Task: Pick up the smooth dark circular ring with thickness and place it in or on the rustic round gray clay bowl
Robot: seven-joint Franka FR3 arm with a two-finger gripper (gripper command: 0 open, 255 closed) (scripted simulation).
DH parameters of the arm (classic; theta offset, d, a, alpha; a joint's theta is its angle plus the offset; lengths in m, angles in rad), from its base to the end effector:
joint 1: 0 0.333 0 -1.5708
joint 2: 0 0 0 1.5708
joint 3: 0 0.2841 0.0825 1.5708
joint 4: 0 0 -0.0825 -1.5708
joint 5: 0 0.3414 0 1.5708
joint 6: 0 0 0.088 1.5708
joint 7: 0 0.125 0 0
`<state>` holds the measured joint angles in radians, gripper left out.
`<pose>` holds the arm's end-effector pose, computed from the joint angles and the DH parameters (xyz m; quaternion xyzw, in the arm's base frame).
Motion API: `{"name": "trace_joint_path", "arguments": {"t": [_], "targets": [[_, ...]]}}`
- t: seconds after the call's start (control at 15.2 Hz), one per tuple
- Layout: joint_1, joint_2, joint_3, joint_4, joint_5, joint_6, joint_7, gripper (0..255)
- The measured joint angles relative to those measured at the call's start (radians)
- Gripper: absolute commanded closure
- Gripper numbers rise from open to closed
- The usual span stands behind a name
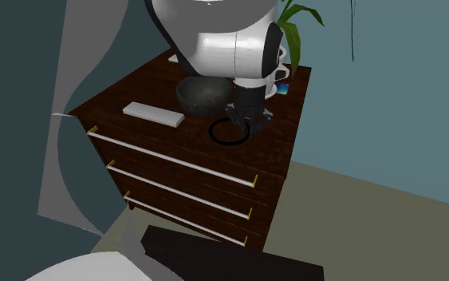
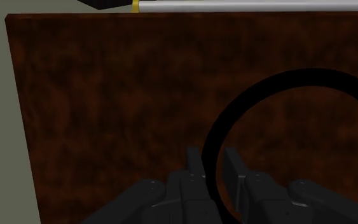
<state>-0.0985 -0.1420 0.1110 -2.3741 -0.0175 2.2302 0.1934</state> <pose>0.4493 0.0047 0.3558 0.9962 -0.0855 0.0001 0.0148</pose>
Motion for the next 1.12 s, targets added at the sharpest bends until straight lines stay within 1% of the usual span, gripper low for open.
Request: {"name": "trace_joint_path", "arguments": {"t": [0.53,1.12], "targets": [[0.000,-0.057,-0.004,0.058,0.008,-0.116,-0.011,255],[0.000,-0.090,-0.007,0.148,0.011,-0.238,-0.016,255]]}}
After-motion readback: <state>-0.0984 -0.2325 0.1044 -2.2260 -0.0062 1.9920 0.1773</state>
